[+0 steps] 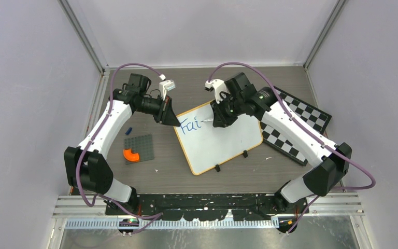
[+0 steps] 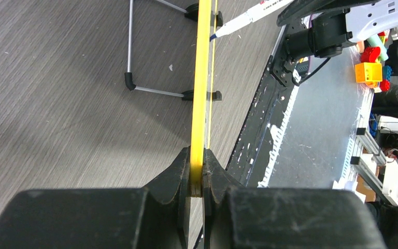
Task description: Write a sentence on the whiteboard
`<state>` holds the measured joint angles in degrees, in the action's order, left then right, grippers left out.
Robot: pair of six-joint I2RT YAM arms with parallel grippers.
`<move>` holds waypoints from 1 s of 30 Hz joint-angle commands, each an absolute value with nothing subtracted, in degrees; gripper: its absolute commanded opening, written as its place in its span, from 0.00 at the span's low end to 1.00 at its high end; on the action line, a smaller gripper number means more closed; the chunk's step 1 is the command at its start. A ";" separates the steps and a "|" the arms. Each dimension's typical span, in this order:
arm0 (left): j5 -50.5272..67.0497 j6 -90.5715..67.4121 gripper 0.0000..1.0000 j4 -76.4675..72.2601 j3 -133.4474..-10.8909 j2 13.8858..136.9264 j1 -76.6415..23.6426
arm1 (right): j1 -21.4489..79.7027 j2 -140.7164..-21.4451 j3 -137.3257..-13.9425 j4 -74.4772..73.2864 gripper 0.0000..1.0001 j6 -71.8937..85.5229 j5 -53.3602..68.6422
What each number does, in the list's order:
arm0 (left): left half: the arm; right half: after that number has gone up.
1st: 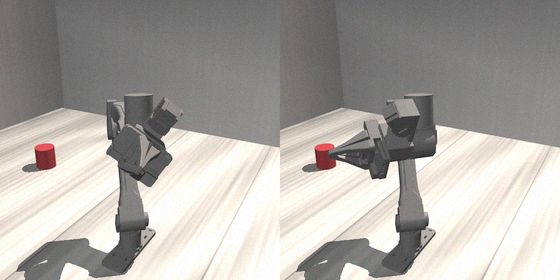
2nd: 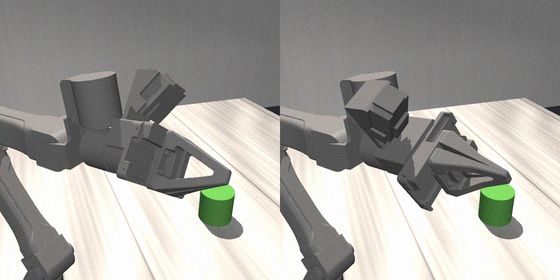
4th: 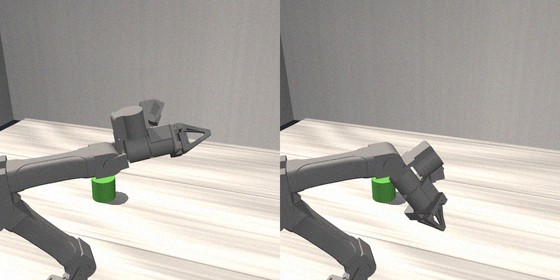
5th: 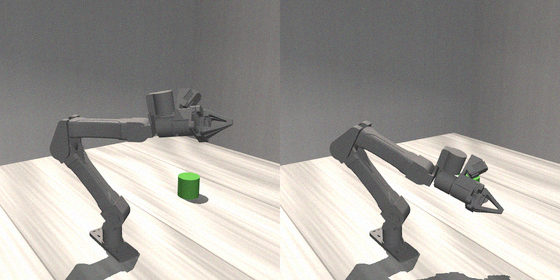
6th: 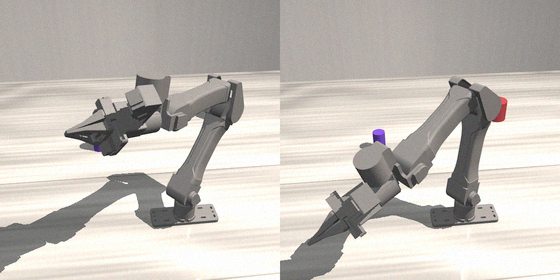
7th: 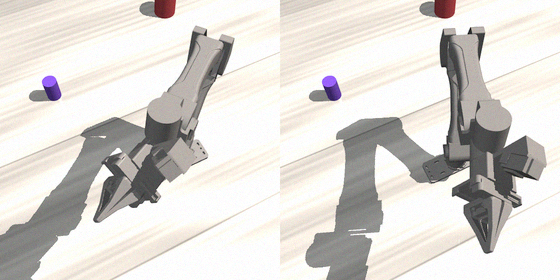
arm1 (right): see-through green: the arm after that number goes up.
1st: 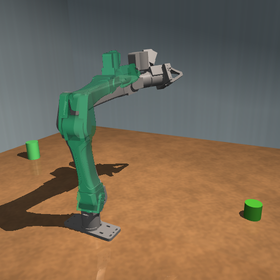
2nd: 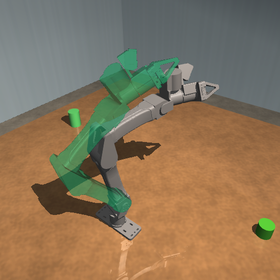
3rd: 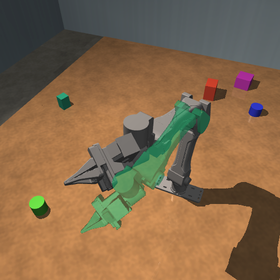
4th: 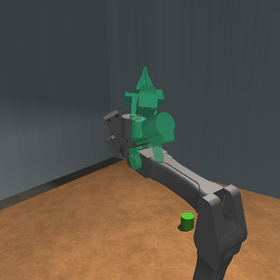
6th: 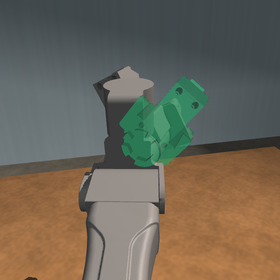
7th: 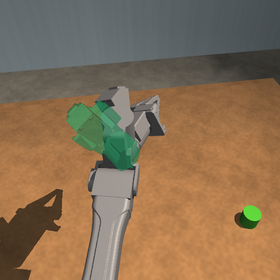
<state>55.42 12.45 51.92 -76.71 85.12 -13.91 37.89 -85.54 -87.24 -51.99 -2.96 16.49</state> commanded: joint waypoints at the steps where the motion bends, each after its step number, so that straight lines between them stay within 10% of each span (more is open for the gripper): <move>1: 54.49 14.34 0.00 55.56 -76.38 85.15 -16.17 | 35.42 -85.04 -88.22 -51.10 0.00 -4.23 14.68; 30: 54.32 15.03 0.00 56.22 -76.82 85.53 -16.70 | 35.45 -86.37 -93.55 -48.91 0.00 -4.22 18.83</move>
<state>55.00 12.62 52.53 -77.10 85.12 -14.28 35.51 -85.91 -90.11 -51.94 -4.21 18.74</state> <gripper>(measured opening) 0.103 0.192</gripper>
